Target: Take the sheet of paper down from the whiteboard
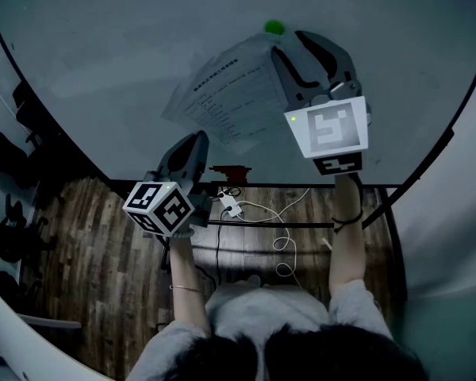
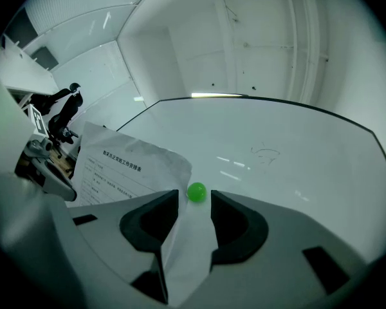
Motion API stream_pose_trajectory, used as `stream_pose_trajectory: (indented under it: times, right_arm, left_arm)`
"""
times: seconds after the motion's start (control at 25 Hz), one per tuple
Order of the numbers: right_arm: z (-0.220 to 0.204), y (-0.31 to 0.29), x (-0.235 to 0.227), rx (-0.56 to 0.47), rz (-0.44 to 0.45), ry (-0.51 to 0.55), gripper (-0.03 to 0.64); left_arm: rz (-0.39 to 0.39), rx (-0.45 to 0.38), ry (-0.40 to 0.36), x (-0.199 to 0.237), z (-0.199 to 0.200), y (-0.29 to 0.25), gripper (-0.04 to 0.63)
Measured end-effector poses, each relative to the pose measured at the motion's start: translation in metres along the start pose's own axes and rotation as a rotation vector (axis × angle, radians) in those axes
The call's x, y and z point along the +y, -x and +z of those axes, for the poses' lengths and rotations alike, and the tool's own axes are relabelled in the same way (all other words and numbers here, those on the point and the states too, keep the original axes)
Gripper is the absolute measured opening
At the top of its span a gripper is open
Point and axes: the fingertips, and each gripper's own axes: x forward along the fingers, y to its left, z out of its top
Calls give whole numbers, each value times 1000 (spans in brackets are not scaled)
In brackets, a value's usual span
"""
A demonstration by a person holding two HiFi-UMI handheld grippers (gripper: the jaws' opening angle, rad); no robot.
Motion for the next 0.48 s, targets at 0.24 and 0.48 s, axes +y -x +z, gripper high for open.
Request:
stream_pose_trajectory:
  times: [0.24, 0.48]
  right_arm:
    - [-14, 24, 2, -9, 26, -59, 127]
    - [-37, 44, 12, -14, 76, -177, 67]
  left_arm:
    - [19, 1, 0, -15, -13, 11, 5]
    - [40, 5, 13, -20, -26, 23, 5]
